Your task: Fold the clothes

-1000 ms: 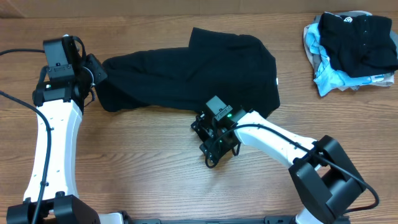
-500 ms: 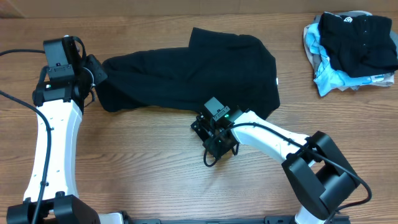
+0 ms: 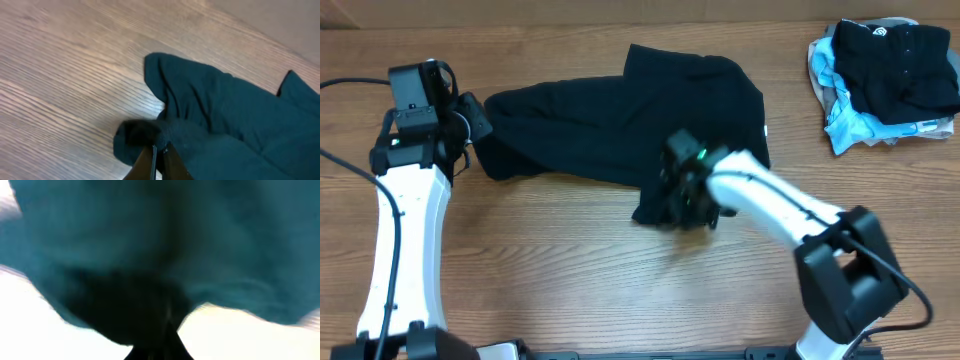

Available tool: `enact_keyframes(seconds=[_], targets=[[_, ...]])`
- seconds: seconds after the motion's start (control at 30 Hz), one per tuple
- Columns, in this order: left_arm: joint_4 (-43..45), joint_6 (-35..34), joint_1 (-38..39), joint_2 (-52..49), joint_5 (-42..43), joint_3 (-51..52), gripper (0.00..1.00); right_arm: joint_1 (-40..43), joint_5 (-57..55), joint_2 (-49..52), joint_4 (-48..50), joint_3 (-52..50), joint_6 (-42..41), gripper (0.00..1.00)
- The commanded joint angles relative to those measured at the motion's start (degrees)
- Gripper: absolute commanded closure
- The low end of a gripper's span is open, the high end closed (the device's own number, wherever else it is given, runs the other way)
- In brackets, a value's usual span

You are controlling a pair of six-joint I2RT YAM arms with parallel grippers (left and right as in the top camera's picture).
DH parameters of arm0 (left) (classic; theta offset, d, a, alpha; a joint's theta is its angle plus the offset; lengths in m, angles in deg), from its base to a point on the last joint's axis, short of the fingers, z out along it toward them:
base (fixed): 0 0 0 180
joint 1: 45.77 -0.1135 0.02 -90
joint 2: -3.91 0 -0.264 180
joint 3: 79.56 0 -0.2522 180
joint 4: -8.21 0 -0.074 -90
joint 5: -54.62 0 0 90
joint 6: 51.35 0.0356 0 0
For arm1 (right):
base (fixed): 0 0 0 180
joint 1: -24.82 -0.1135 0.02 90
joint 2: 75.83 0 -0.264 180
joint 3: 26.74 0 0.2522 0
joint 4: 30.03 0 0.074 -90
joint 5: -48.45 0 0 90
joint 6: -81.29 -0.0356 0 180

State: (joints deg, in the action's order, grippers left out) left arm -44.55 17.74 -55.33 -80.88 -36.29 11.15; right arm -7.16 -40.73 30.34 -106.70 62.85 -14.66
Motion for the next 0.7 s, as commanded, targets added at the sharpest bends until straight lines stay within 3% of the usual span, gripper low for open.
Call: enact_keyframes(seconds=[0.0, 0.37, 0.67], targets=[[-0.59, 3.89, 0.20, 7.23, -0.79, -3.17, 0.96, 6.08, -1.27, -5.51, -4.85, 12.61, -1.77, 0.96], [1.64, 6.82, 0.20, 21.49, -2.27, -8.22, 0.96, 25.09, -1.20, -8.20, -24.20, 53.05, 0.50, 0.96], [-1.33, 7.26, 0.22, 26.82, -1.03, -15.45, 0.96, 27.23, -1.14, -8.52, -34.12, 73.29, 1.90, 0.96]])
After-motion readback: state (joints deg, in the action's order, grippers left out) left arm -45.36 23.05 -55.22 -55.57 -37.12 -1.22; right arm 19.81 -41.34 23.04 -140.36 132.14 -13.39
